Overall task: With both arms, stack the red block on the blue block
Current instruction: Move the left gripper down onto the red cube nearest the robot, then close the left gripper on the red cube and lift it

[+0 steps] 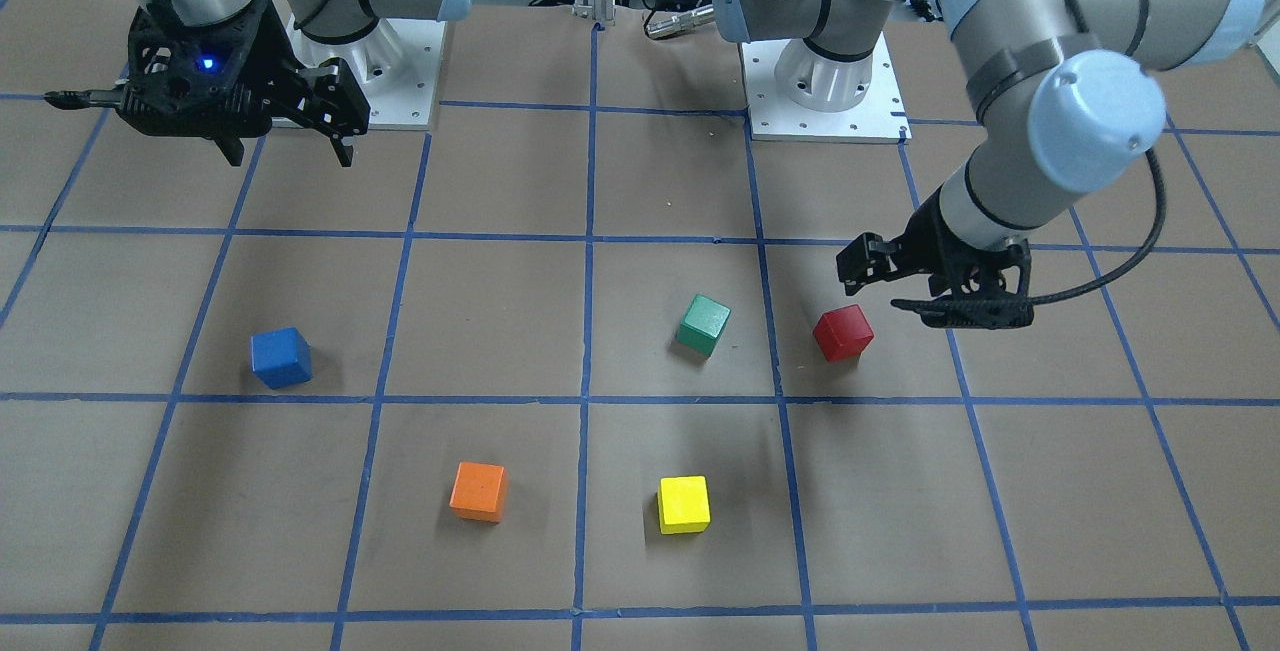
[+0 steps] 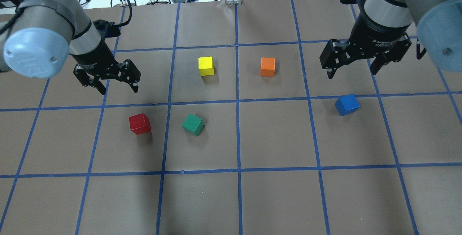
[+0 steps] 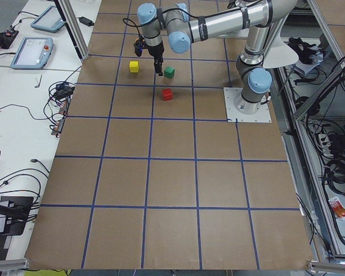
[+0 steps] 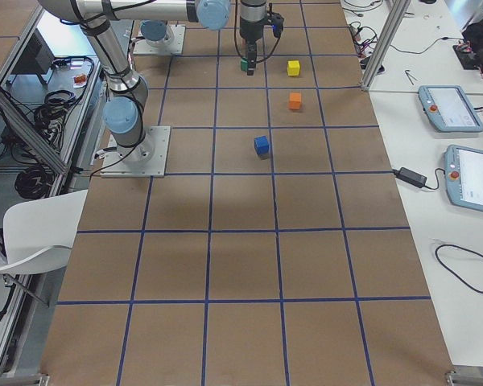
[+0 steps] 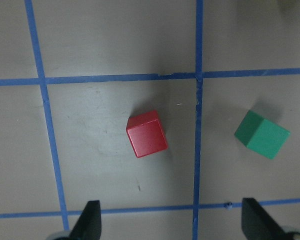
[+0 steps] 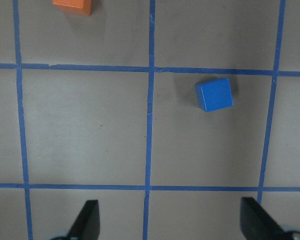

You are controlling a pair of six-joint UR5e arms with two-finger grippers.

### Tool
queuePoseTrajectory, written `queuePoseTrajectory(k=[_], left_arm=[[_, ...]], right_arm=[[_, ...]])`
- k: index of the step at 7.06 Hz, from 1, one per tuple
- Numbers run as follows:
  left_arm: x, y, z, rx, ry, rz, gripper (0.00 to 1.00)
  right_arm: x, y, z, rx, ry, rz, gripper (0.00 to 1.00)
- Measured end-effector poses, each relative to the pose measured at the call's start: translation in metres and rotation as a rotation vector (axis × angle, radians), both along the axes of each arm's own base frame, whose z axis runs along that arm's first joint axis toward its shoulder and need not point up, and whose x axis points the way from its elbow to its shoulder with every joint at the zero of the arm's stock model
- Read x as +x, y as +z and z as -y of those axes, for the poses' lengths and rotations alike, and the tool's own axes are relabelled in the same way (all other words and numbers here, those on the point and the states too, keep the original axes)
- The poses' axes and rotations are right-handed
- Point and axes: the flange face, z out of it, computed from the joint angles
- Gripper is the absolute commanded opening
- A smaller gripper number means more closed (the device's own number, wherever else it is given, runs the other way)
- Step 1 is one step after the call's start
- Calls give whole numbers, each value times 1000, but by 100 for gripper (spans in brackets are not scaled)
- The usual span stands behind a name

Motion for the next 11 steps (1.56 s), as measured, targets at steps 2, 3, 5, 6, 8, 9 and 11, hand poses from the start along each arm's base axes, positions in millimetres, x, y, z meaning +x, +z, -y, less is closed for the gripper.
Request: queuePoseTrajectory(k=[2,3,5,6,8,9,11], left_arm=[[0,-68,-10,-32,71,20,100],[-1,-94,-18,-22,90,22,100],[-1,-128,-26,-1,98,24,58],[-2,-143,-29,21,88,21,1],[0,-145,-21,2,44,30,0],[1,-135,-14,-16,30,44,0],[-10,-113,-7,-54,5,41,0]], right_arm=[[0,0,0,0,-1,0,100],[0,0,0,0,-1,-1,100],[0,-1,1,3,8,0,100],[-1,-2,2,4,5,2,100],[-1,-3,4,2,-3,-2,100],[-2,-3,4,2,-4,-3,100],[-3,-4,3,10,-5,-13,100]])
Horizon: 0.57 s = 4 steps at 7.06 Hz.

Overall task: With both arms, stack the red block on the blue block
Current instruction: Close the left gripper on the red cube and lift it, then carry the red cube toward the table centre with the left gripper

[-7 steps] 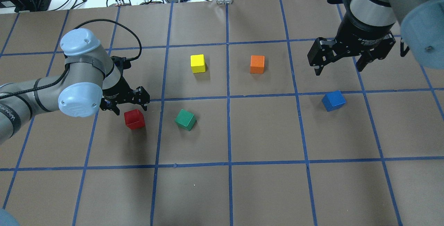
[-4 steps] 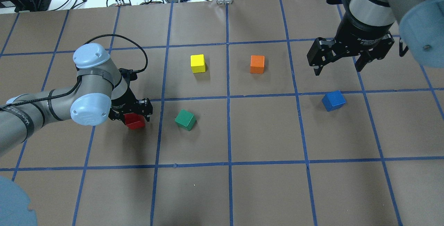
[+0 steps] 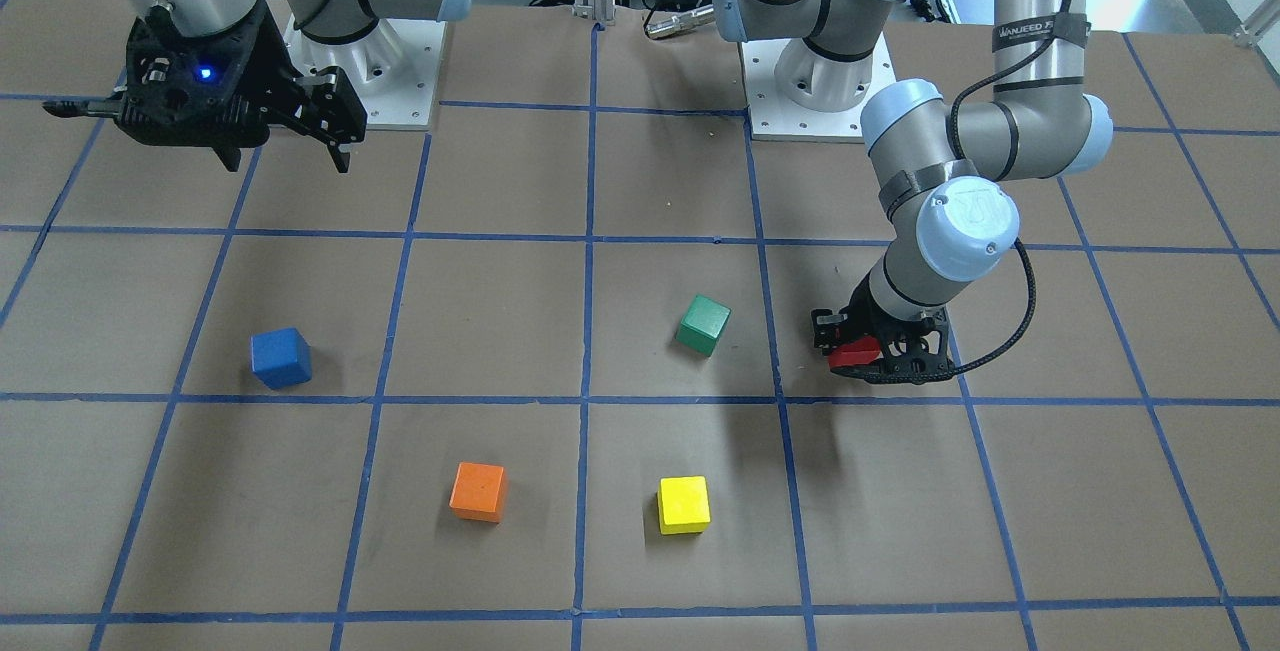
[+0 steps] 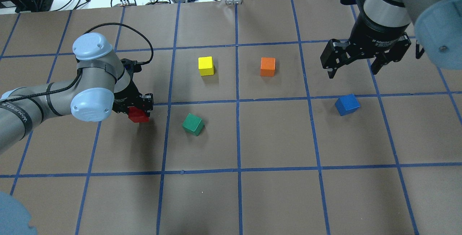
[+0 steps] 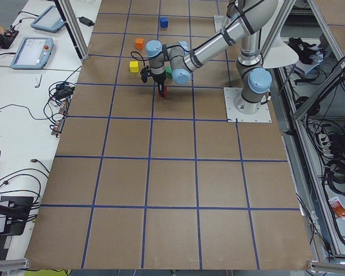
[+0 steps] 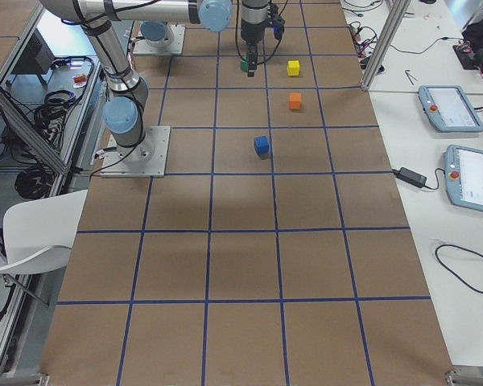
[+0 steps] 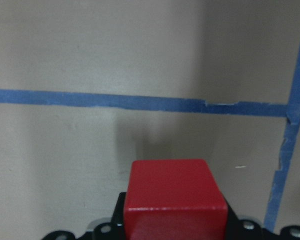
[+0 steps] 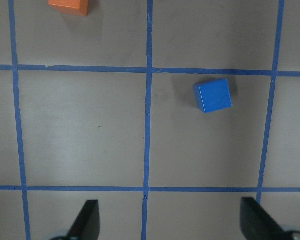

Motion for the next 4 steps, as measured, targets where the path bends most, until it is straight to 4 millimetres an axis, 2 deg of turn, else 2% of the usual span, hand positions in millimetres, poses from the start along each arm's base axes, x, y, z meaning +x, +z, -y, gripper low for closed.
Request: queuePoseTrajectory(k=[1,2,3,4], left_arm=[[-19,21,9,-28,-26,-19,0],[-50,47,22,-51,-75,-31,0],[-93,72,34,-74,-140,-41,0],[-143,88,40,-92,-190,-49,0]], right_arm=[[-1,1,-1,-1,-1,-4,100],[-1,1,-1,-5,-1,-5,100],[-1,2,0,-9,-1,-5,100],[-1,1,0,-9,0,-5,100]])
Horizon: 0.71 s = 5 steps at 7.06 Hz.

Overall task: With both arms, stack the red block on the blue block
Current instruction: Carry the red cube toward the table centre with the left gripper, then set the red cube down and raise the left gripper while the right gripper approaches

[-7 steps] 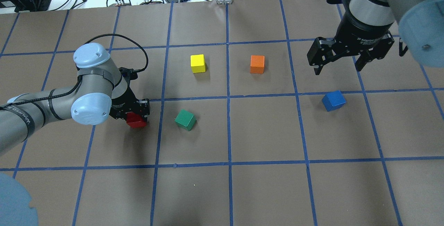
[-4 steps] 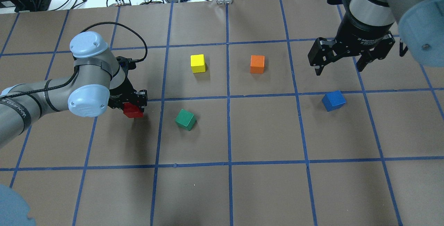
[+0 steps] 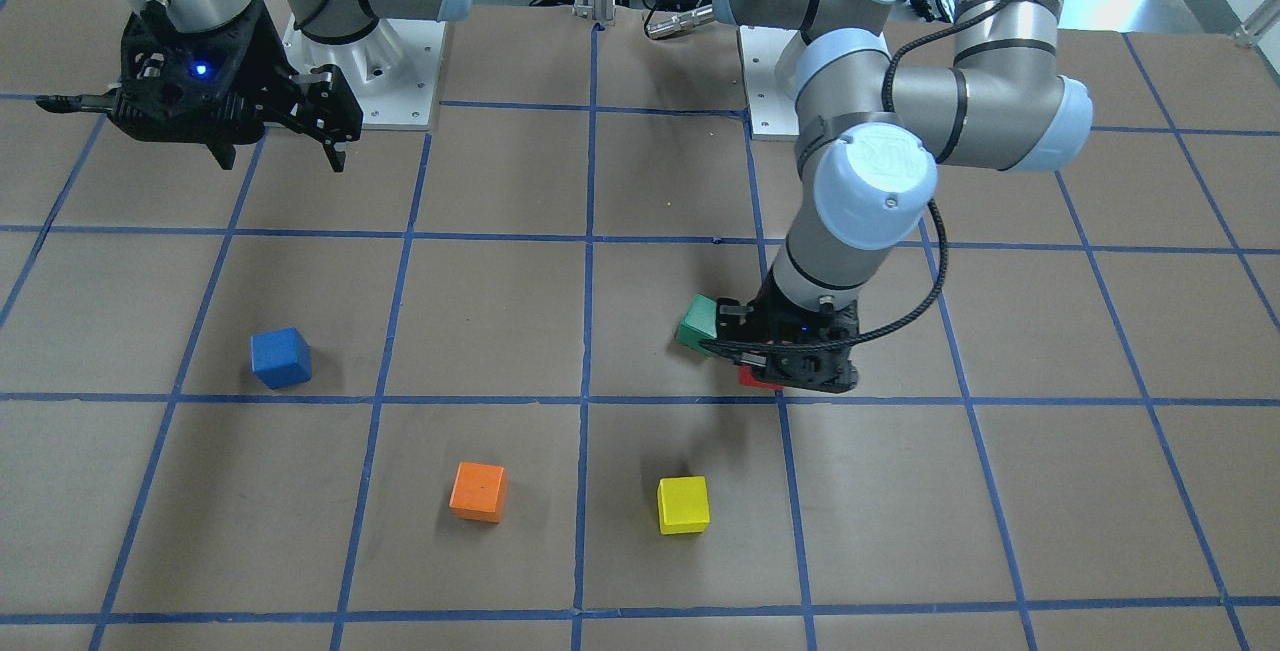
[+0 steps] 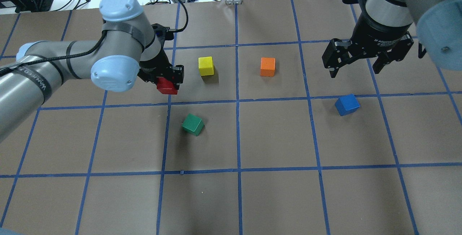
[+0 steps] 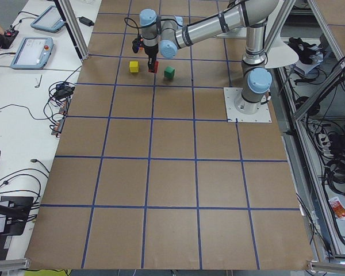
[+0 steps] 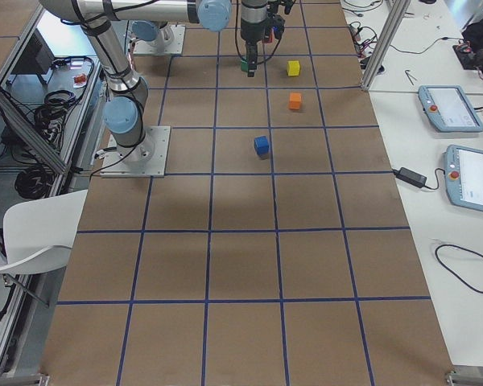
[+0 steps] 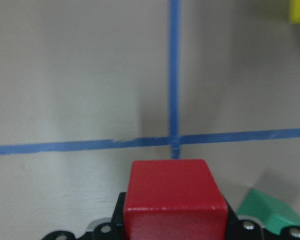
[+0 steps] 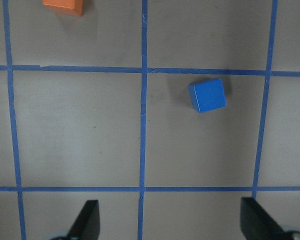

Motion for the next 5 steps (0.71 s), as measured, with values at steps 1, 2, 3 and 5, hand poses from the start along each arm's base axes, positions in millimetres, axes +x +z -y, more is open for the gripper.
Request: queuePoseTrajectory(k=[1,2,3,5], left_arm=[[-52,5,-3,-7,-7,-5,0],[-96,-1,-11,-1,7,-7,0],[-126,-18,-18,15,22,-3,0],[-153,-60,-18,40,37,10,0]], right_arm=[[0,-1,0,1,1,0,100],[0,-2,0,3,1,0,100],[-1,-3,0,6,-1,-1,100],[-2,-6,0,10,-3,-2,100]])
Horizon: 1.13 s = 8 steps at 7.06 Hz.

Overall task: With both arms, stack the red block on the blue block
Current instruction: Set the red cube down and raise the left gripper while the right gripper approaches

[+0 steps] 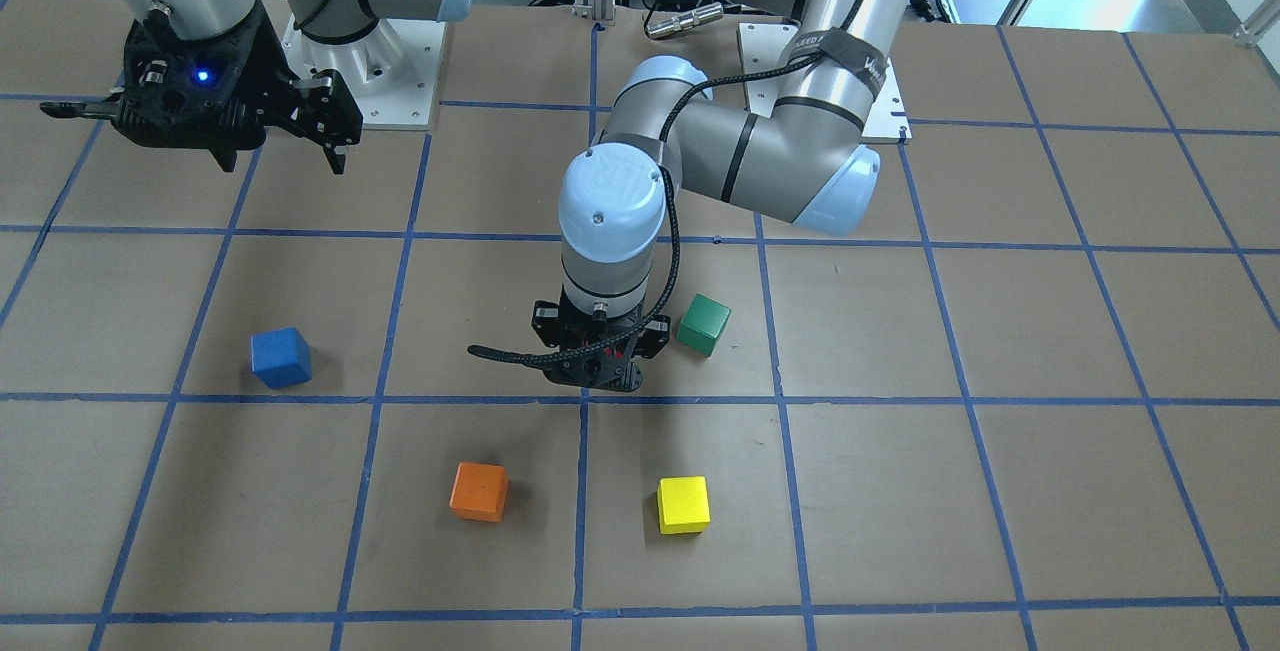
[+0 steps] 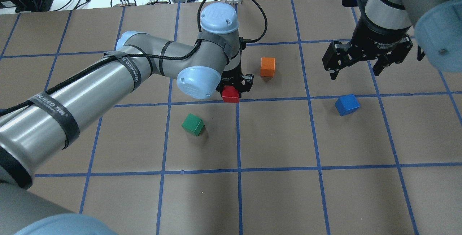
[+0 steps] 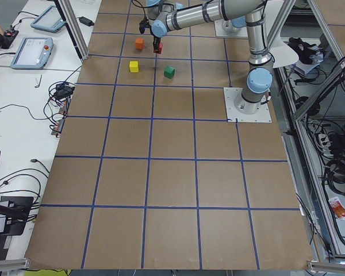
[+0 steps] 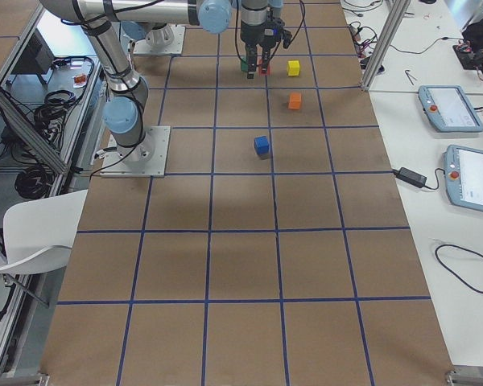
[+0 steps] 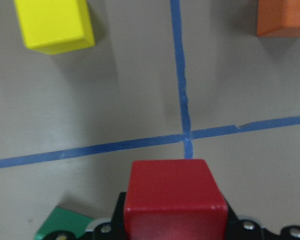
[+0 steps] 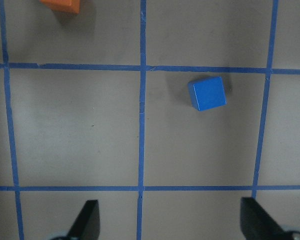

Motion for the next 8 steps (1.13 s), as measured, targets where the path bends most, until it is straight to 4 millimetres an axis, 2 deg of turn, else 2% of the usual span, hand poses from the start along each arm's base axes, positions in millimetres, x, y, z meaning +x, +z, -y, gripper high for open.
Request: queuePoseTrajectory(k=[1,2,3,4,5,6,7,8], left_arm=[[-4,-16,3,-2,0,-1,85],[-6,-32,6,-5,-3,0,100],[-7,-41,8,-7,-6,2,100],[-6,-36,12,-21,-7,-4,100],[1,-11,19,-54,-4,-22,100],[21,31,31,-79,-13,-41,100],[55,86,43,-80,-42,-56,100],[97,142,46,-72,-69,-55,100]], right_arm=[[0,0,0,1,0,0,100],[0,-1,0,2,-1,0,100],[-1,-2,0,4,-3,-1,100],[-2,-3,1,5,-7,-1,100],[-4,-4,2,5,-12,0,100],[-4,-4,2,4,-13,3,100],[-2,-7,4,9,-12,12,100],[0,-15,9,27,-8,20,100]])
